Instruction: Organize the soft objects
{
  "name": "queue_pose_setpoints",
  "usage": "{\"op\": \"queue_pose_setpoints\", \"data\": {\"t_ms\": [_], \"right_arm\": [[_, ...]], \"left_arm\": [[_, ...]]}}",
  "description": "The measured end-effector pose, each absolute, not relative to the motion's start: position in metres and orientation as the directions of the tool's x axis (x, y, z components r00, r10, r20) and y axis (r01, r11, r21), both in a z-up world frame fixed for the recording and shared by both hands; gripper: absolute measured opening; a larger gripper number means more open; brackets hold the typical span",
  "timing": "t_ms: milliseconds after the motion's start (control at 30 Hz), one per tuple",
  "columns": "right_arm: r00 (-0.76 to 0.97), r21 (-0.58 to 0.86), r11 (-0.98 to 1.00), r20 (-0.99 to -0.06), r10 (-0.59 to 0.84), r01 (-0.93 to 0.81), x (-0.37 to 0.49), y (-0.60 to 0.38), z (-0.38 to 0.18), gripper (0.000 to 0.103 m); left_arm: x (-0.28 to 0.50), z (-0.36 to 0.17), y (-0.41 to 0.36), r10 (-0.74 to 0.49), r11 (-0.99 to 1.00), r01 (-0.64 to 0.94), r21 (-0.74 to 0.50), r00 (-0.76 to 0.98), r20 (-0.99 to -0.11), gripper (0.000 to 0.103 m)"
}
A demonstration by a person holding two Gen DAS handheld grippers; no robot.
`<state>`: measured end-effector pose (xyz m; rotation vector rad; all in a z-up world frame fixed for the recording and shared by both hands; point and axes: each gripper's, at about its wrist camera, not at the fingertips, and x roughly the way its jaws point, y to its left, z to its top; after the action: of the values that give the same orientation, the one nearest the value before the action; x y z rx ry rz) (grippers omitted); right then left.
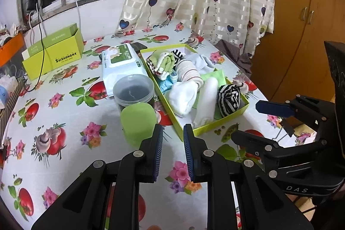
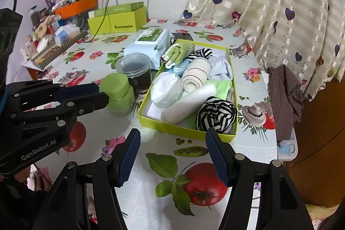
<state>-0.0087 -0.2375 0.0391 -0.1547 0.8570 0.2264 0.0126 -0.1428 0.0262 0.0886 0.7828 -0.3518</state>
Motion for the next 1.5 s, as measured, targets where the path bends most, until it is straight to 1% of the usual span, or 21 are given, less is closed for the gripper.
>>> {"op": "queue_pose_setpoints", "data": {"t_ms": [200, 533, 633, 1500], "right_arm": [[0.633, -0.045, 0.965, -0.763, 0.133, -0.257, -0.009, -0.237, 0.039, 0.063], [0.62, -0.042, 0.965, -0.773, 0.134, -0.26, -0.002, -0.238, 0.032, 0.063], [0.62, -0.042, 0.965, -0.773, 0.134, -0.26, -0.002, -0.238, 0.032, 0.063], [0.62, -0.041, 0.963, -0.772, 0.14, -0.268, 0.002, -0.238, 0.029, 0.063]], "left_arm": [[0.015, 0.023, -0.143, -0.245, 0.946, 0.324, -0.025, 0.658, -0.712, 0.021], [0.02, 0.018, -0.143, -0.248, 0.944, 0.328, -0.031, 0.646, -0.722, 0.021], [0.02, 0.017, -0.144, -0.233, 0.947, 0.322, -0.017, 0.65, -0.724, 0.021], [0.023, 0.014, -0.142, -0.245, 0.946, 0.321, -0.035, 0.641, -0.728, 0.021]]}}
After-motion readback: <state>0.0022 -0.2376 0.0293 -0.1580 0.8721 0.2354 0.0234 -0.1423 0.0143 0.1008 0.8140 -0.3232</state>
